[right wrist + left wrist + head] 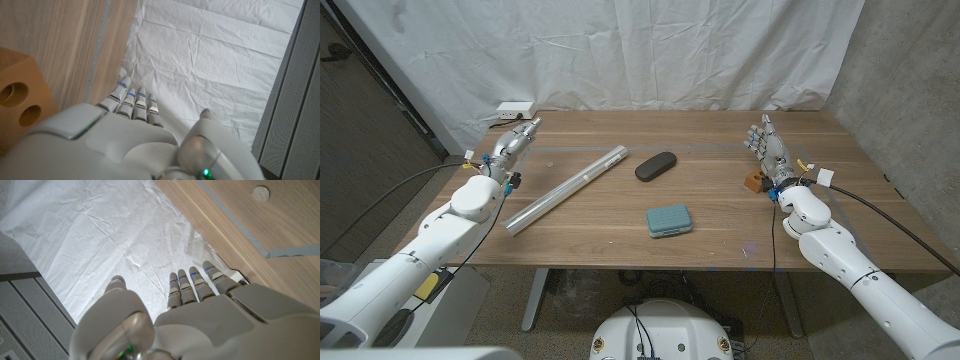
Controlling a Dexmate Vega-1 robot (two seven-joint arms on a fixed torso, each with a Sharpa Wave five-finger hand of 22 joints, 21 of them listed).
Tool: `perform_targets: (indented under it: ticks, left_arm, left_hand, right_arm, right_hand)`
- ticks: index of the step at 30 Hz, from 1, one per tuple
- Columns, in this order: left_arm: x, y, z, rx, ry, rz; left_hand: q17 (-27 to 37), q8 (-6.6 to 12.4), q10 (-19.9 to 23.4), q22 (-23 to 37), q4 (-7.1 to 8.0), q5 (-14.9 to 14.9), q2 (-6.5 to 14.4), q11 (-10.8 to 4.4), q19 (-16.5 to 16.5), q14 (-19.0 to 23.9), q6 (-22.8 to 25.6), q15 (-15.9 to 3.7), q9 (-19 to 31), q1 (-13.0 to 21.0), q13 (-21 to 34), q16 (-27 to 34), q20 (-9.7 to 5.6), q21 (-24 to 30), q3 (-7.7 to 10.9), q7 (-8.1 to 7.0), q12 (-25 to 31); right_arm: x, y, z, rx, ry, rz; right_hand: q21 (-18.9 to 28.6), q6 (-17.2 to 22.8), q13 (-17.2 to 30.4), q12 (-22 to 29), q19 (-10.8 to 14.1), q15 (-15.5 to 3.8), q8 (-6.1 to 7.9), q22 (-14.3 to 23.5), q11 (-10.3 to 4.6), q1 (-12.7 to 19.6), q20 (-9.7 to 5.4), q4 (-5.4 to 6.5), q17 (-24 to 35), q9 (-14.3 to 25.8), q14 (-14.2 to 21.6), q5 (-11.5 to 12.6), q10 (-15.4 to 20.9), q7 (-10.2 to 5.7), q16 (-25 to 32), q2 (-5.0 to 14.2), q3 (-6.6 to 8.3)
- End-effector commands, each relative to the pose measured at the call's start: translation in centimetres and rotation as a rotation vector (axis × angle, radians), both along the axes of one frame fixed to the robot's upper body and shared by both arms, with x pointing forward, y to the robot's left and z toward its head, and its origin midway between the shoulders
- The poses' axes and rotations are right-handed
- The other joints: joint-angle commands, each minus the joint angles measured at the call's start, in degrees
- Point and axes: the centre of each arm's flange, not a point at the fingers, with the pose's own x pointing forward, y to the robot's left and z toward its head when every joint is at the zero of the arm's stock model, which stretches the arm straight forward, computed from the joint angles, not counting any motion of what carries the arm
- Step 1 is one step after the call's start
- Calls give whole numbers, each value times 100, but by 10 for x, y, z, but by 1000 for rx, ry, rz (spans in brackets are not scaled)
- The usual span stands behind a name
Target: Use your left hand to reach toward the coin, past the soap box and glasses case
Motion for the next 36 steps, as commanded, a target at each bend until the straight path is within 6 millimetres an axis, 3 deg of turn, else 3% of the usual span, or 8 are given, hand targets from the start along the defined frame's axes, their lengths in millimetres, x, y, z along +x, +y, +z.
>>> perform_targets:
  ticks: [1,21,36]
  left_arm:
    - [5,16,0,-10,2,45]
    - [10,15,10,62,-38,199]
    - [-6,19,14,157,-52,361]
  left_hand:
    - [23,-1,59,29,-14,58,-21,-3,76,64,66,-66,21,42,30,-1,-316,-9,-26,1,-15]
    - [25,16,218,28,-29,126,-53,-29,270,218,230,-110,24,71,34,17,-320,18,-78,-33,-2]
    - [25,39,377,25,-52,197,-68,-48,431,378,389,-170,27,122,37,39,-343,37,-107,-51,18]
  right_arm:
    - [0,6,0,13,-7,-5]
    - [-2,4,5,14,-10,-30]
    - [-4,5,7,9,-8,-39]
  right_hand:
    - [-8,62,30,-15,30,-13,44,16,-8,7,6,-2,25,15,20,34,67,18,22,34,-34]
    - [-45,69,31,-19,45,-6,42,17,6,6,-11,-8,24,16,23,33,73,17,20,38,-44]
    - [-71,72,31,-22,52,-8,40,17,6,5,-6,-12,24,16,22,33,74,17,17,42,-50]
